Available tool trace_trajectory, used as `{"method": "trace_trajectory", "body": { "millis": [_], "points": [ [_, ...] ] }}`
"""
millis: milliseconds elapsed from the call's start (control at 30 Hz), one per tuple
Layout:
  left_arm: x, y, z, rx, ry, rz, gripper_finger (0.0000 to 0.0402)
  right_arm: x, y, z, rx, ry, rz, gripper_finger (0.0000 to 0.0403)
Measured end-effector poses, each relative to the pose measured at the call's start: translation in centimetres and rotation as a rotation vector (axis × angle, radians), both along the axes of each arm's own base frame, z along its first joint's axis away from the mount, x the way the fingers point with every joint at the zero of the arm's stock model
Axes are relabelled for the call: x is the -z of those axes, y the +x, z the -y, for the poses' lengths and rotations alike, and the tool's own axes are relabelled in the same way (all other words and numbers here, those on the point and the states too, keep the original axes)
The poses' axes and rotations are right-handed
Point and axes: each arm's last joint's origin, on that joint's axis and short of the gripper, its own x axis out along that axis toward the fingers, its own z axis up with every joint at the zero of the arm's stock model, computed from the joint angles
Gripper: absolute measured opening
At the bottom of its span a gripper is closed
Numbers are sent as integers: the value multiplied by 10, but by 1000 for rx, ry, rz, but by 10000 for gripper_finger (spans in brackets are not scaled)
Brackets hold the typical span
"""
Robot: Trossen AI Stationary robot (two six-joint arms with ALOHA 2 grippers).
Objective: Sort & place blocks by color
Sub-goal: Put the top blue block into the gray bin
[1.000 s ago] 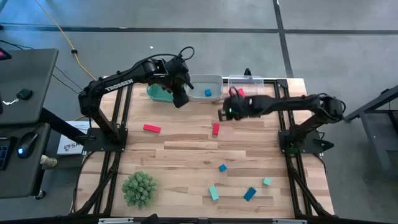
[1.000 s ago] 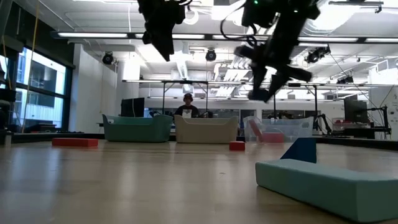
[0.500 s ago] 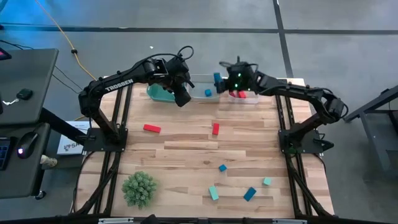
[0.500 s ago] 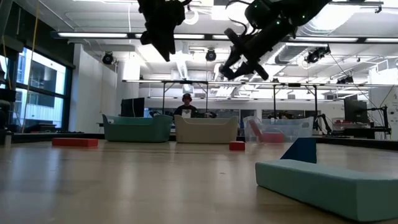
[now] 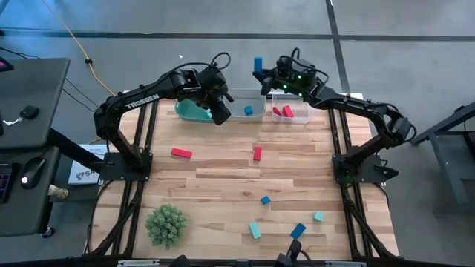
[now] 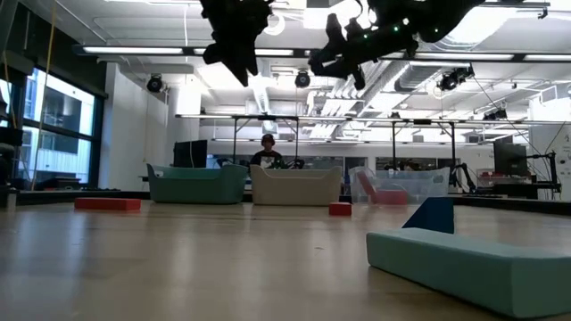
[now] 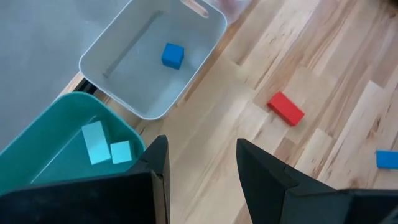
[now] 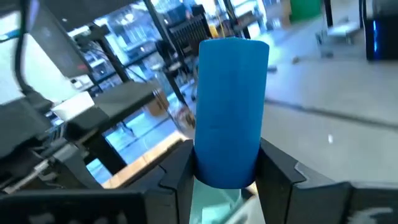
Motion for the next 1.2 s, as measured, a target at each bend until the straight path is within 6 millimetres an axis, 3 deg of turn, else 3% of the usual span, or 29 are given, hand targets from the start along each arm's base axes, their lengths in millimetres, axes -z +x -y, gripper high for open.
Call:
{"method": "trace_trajectory", "body": {
  "millis": [167,367,700,1000,1200],
  "points": [
    [0,0,0,-15,-7,5,108,0,4,1,-7,-84,2,112],
    [0,3,-2,2,18,13,108,13,11,2,-72,-47,-42,112],
    [1,9,-19,1,82,81,111,35,15,-4,-198,-49,-316,112],
    [2,1,-36,-52,90,89,166,46,12,-9,-287,-17,-416,112],
    [-6,5,-45,-36,73,244,202,44,13,-11,-354,15,-372,112]
  ]
}}
